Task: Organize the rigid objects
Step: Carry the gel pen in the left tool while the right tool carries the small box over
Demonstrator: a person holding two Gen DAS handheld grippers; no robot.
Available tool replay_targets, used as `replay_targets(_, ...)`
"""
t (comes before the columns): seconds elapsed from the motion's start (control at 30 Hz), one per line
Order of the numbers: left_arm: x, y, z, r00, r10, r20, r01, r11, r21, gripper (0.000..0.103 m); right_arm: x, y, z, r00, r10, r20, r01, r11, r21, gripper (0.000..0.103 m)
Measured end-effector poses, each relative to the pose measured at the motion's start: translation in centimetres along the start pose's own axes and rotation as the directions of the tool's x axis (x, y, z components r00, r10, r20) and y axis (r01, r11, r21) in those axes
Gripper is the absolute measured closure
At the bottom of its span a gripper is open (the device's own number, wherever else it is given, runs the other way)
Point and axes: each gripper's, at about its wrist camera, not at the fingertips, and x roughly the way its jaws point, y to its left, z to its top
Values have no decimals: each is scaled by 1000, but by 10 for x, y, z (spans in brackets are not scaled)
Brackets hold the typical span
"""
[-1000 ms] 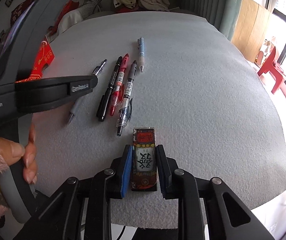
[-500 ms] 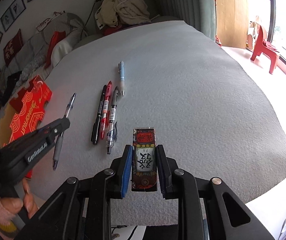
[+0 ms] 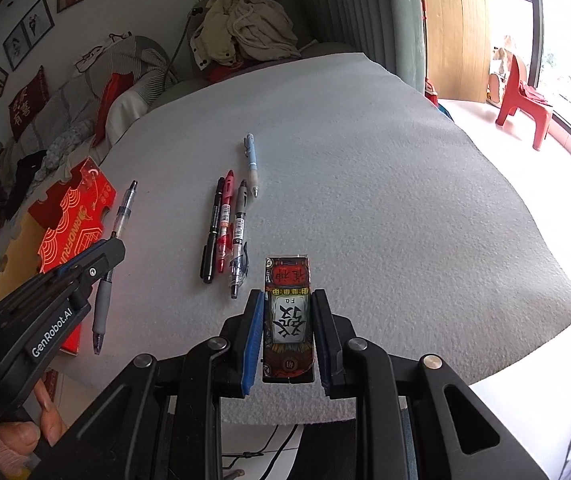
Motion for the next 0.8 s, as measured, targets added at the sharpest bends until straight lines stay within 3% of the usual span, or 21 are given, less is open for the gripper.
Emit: replay_targets(0.8,-44,17,3,994,-27,108,31,999,-37,92,-12,25,0,1000,-14,8,15,998,-60,78)
